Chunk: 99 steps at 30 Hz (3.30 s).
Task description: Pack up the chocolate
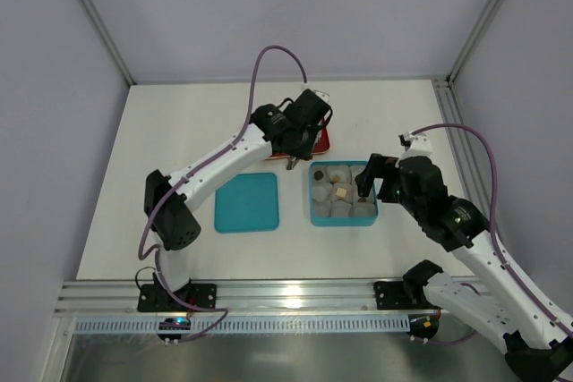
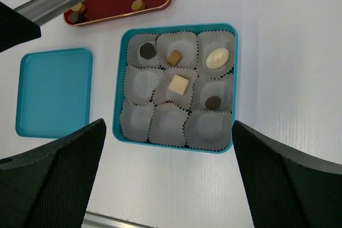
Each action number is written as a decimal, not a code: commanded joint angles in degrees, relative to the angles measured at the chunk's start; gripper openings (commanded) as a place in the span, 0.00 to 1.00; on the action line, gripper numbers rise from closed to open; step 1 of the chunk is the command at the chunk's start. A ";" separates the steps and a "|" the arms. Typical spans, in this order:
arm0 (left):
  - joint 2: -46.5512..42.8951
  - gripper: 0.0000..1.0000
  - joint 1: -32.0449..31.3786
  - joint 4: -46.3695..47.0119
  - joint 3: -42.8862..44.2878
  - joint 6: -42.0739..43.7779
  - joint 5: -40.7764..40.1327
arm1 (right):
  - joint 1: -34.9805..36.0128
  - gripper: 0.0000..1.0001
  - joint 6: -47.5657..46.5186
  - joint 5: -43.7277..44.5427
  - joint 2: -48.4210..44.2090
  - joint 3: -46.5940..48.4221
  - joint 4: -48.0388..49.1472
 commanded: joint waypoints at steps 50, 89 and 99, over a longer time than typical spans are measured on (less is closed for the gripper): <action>-10.81 0.32 -19.72 4.50 -20.71 -12.28 -9.52 | -0.43 1.00 0.45 0.00 -2.42 -0.87 1.41; -11.70 0.41 0.66 0.80 -3.66 -2.88 -7.67 | -0.52 1.00 -0.78 -1.49 -0.23 0.36 2.99; -3.08 0.41 5.33 0.64 2.75 1.95 -2.66 | -0.79 1.00 -1.22 -1.40 0.39 0.62 2.38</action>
